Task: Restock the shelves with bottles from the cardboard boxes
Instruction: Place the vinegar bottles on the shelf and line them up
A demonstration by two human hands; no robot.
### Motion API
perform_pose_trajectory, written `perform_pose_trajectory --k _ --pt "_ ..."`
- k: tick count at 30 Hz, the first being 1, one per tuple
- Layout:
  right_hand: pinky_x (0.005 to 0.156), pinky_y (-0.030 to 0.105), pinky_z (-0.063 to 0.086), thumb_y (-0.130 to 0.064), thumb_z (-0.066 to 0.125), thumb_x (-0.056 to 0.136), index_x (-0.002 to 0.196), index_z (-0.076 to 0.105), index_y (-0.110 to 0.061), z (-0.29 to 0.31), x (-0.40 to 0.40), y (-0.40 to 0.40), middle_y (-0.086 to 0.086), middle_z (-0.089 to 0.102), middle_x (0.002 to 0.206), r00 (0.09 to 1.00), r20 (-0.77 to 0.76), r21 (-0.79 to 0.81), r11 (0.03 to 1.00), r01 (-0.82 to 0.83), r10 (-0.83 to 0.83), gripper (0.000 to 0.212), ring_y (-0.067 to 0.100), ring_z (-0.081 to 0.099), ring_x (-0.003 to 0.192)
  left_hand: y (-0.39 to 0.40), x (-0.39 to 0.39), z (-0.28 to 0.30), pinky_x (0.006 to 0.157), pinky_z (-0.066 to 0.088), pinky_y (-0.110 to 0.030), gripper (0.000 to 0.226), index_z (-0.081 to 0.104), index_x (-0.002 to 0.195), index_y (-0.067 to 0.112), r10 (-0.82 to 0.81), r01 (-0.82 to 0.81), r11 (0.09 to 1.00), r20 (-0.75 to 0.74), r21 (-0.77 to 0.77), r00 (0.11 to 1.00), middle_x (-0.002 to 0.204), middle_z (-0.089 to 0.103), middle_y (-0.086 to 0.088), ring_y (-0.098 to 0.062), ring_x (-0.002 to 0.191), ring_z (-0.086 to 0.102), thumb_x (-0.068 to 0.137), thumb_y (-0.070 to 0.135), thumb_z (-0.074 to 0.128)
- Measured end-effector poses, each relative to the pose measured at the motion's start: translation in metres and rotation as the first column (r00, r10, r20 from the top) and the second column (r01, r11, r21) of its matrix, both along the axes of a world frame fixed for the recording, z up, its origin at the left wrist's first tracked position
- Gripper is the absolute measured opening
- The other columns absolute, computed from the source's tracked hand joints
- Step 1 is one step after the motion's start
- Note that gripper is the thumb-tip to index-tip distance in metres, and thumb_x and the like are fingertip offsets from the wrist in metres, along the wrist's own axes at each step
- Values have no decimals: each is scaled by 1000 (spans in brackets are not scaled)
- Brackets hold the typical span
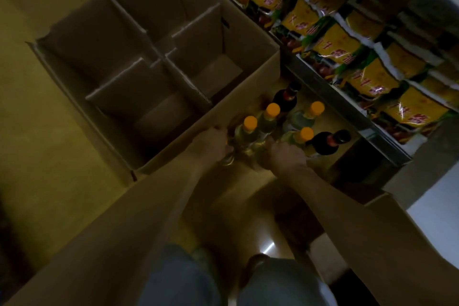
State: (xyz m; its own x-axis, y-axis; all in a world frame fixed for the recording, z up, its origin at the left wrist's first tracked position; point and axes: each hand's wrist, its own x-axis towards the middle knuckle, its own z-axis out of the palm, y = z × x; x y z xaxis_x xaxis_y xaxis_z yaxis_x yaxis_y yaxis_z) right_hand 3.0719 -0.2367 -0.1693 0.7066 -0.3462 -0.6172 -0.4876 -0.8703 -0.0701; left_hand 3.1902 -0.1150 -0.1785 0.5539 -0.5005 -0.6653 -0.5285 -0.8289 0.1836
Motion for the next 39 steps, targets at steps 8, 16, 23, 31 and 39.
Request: perform_pose_trajectory --k 8,16,23,31,39 --pt "59 32 36 -29 42 100 137 37 -18 17 -5 1 5 48 86 992 121 -1 1000 -25 25 38 22 49 76 1 -4 33 74 39 -35 32 37 128 12 -41 43 997 39 -56 998 114 57 -14 -28 103 56 100 26 44" --pt "62 35 35 -31 42 99 122 47 -19 157 -19 13 6 48 82 976 213 20 998 -53 47 26 28 52 79 12 -22 182 73 41 -36 38 34 137 16 -96 99 994 60 -50 994 108 54 -12 -31 103 56 100 26 41" --pt "59 33 36 -35 41 99 118 47 -24 322 -28 14 3 50 81 968 249 42 999 25 -35 22 24 52 76 13 -23 350 72 46 -39 37 37 133 16 -182 190 975 80 -117 980 100 54 -10 -29 91 57 99 30 43" --pt "60 35 37 -32 48 93 93 46 -22 496 -35 6 3 49 77 928 369 -26 998 65 -51 10 29 54 80 -2 -14 518 74 47 -37 45 41 136 15 -304 339 926 203 -168 931 116 58 -13 -33 101 57 97 37 47" --pt "63 33 35 -35 54 91 83 47 -21 656 -56 -10 0 47 73 881 463 -108 980 165 -97 17 27 48 79 -27 -29 688 82 43 -38 31 52 116 9 -450 533 826 358 -182 818 123 55 -18 -33 102 52 94 32 51"
